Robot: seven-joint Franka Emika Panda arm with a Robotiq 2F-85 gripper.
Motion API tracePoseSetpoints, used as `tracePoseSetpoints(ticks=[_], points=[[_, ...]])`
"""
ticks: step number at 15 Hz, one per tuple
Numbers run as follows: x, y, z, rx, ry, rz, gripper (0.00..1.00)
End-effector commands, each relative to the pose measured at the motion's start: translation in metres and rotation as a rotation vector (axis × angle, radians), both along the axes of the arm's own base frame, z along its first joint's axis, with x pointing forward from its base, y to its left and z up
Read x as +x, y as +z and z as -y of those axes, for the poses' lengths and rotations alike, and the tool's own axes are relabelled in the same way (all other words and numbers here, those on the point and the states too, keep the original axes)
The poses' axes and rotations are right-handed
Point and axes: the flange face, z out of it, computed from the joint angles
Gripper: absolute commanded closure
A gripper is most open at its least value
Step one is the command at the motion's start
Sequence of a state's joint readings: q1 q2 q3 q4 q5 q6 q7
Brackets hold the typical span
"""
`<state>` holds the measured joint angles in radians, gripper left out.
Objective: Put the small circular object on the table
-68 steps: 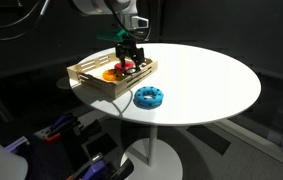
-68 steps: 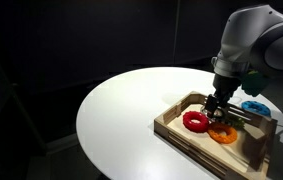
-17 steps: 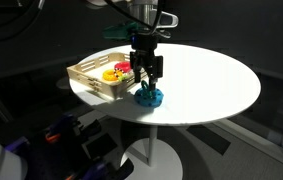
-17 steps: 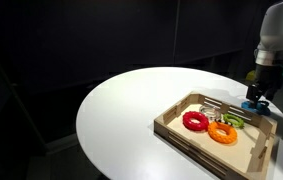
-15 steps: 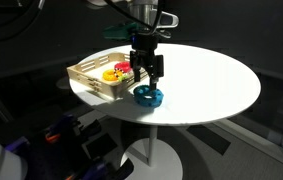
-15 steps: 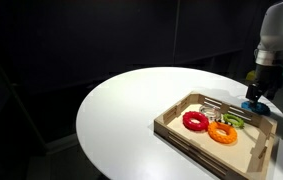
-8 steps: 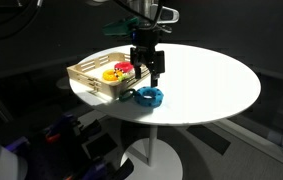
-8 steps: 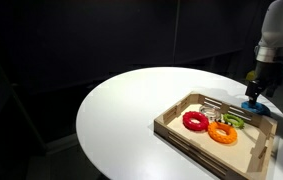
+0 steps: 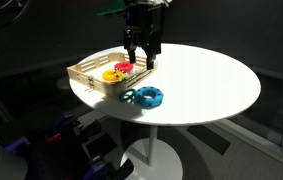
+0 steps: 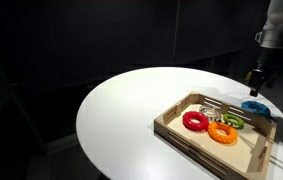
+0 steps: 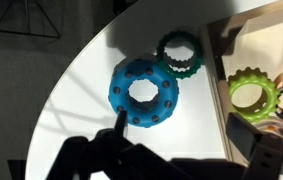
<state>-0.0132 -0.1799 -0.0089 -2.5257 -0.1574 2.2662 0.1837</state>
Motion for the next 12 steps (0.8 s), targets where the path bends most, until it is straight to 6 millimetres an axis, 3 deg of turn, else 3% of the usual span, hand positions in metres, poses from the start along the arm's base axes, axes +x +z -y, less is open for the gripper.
tracePoseSetpoints(ticks=[1, 7, 12], points=[[-0.005, 0.036, -0.012, 0.067, 0.080, -0.007, 0.00], [-0.014, 0.079, -0.025, 0.081, 0.126, -0.021, 0.00], [-0.015, 0.076, -0.026, 0.067, 0.112, -0.015, 0.00]])
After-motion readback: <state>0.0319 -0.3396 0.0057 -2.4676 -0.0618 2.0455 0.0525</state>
